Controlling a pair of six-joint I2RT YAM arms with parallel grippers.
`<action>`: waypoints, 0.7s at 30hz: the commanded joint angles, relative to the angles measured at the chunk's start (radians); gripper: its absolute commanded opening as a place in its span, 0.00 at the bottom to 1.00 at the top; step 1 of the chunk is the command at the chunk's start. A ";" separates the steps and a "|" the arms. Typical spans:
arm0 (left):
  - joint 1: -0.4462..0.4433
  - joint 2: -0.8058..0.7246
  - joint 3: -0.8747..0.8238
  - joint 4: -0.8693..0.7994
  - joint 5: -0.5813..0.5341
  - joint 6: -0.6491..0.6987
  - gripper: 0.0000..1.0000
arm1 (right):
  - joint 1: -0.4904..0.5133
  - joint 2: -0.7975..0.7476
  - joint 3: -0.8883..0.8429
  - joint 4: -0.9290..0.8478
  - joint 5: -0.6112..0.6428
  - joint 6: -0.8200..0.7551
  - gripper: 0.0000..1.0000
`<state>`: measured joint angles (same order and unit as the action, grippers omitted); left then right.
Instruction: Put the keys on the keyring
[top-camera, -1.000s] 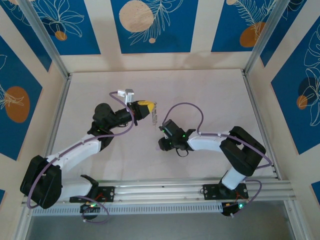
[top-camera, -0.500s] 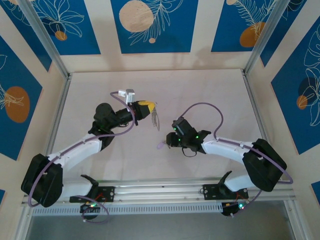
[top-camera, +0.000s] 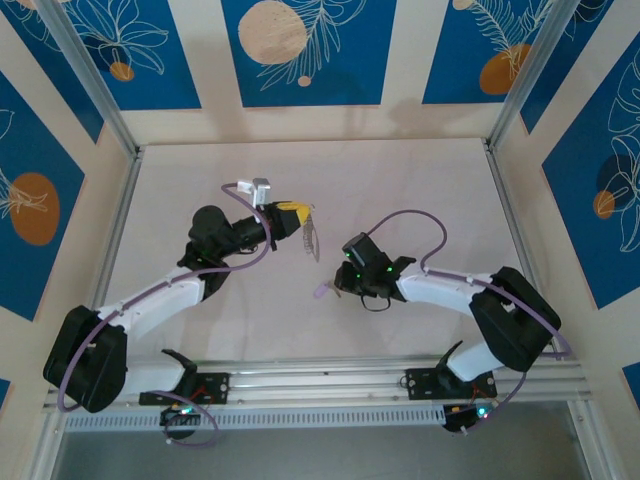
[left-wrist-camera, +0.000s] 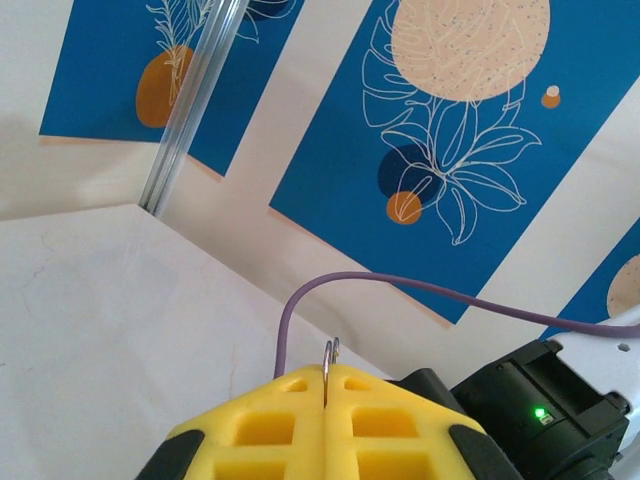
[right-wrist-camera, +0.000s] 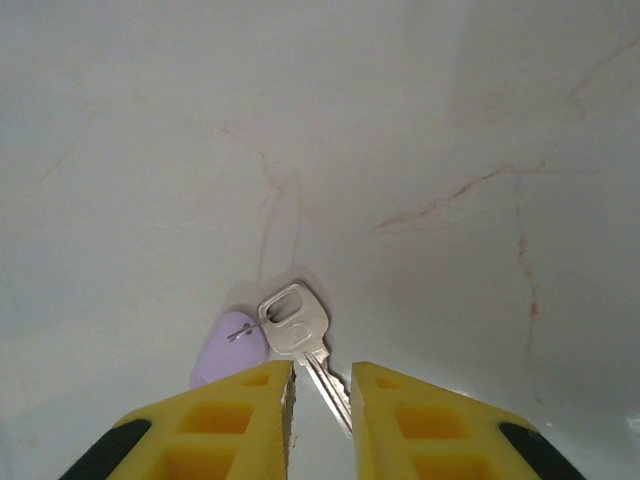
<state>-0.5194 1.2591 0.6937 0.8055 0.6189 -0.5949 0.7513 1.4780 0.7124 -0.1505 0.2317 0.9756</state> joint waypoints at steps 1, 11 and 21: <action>0.017 -0.005 0.022 0.038 -0.017 0.008 0.00 | 0.018 0.031 0.041 0.002 -0.009 0.089 0.25; 0.052 -0.022 0.012 0.047 -0.006 -0.009 0.00 | 0.036 0.096 0.098 -0.011 -0.004 0.104 0.25; 0.082 -0.026 -0.011 0.083 0.013 -0.033 0.00 | 0.038 0.146 0.130 -0.006 -0.020 0.102 0.26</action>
<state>-0.4538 1.2587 0.6907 0.8158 0.6193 -0.6121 0.7799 1.6066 0.8173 -0.1482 0.2276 1.0592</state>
